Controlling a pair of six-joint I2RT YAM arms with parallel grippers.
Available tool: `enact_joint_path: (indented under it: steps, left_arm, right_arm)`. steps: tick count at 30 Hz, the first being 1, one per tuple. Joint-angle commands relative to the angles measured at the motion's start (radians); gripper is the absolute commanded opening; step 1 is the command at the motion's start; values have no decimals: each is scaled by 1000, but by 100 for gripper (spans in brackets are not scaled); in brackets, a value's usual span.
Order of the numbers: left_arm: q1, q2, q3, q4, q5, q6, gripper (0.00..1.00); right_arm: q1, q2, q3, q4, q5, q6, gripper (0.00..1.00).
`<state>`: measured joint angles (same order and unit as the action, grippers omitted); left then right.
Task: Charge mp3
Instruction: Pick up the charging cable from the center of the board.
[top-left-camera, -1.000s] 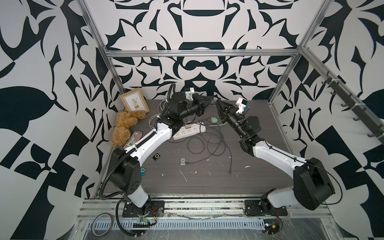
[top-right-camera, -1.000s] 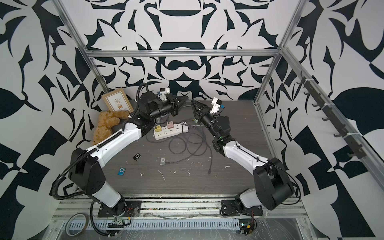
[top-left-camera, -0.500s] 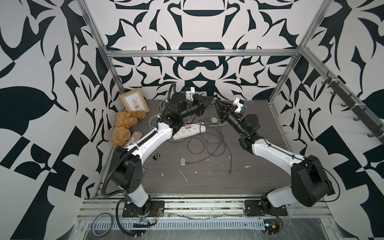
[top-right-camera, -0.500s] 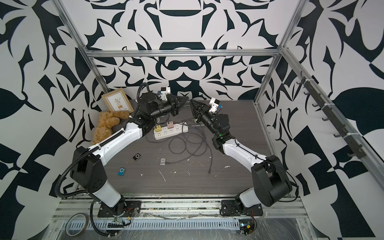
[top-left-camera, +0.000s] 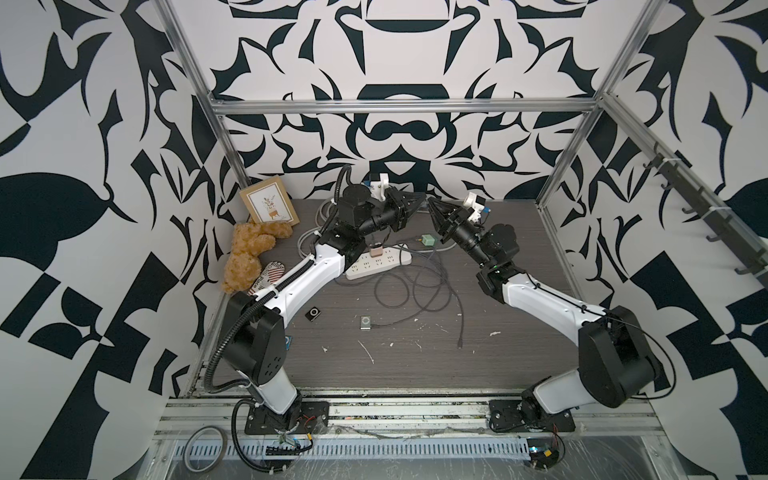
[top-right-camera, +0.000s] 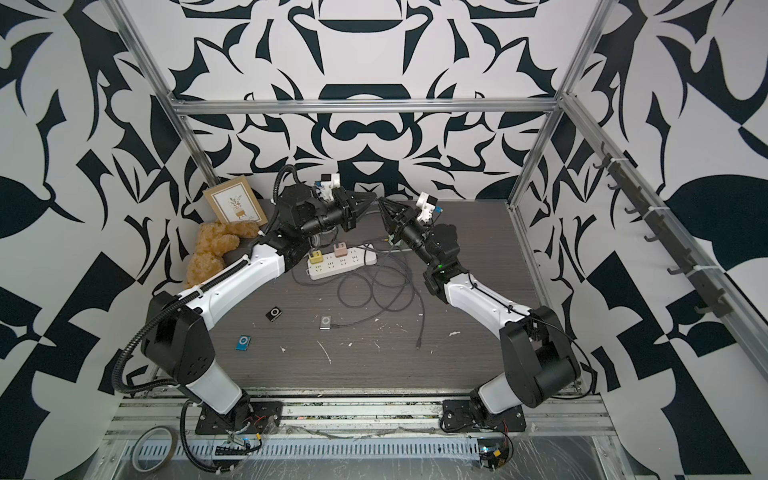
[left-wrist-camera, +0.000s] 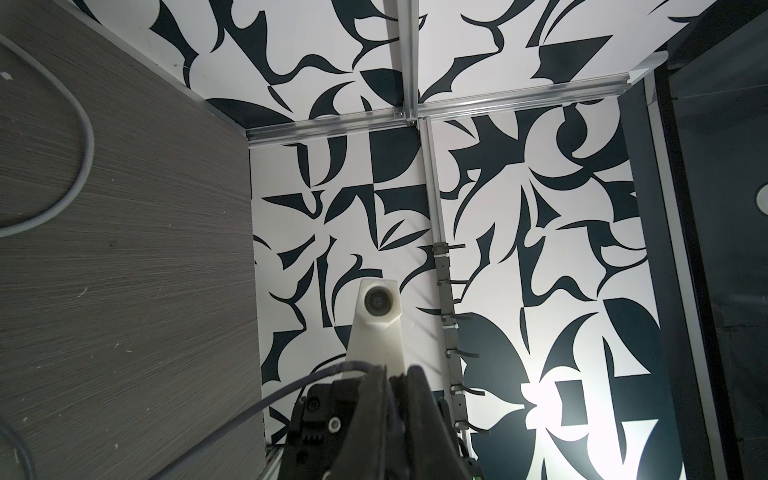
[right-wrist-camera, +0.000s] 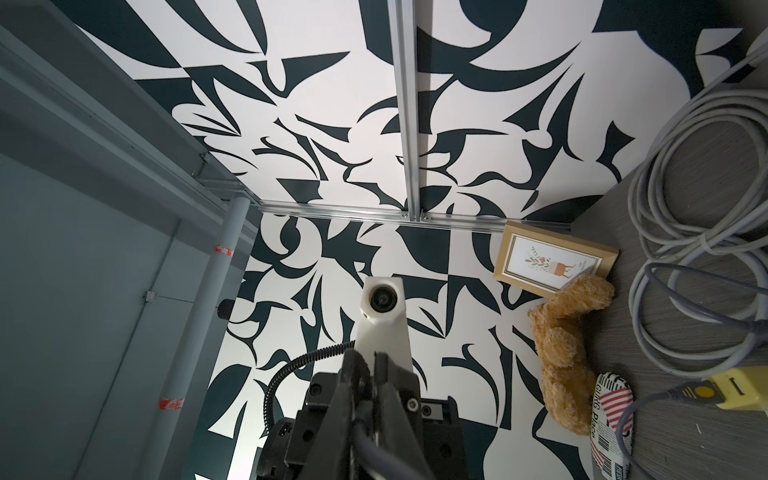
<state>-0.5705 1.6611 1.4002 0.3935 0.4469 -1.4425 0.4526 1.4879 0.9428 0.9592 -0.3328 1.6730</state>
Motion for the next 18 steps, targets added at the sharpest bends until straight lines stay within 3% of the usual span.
enact_joint_path:
  steps: [1,7,13,18]
  left_arm:
    - [-11,11,7,29,49,16,0]
    - [-10,9,23,-39,71,57,0]
    - [-8,3,36,-73,79,83,0]
    - [-9,5,39,-91,88,103,0]
  right_arm:
    - [11,3,50,8,-73,-11,16]
    - [11,-15,62,-88,-118,-54,17]
    - [5,-27,28,-82,-109,-37,0]
    - [4,-24,46,-106,-147,-36,0]
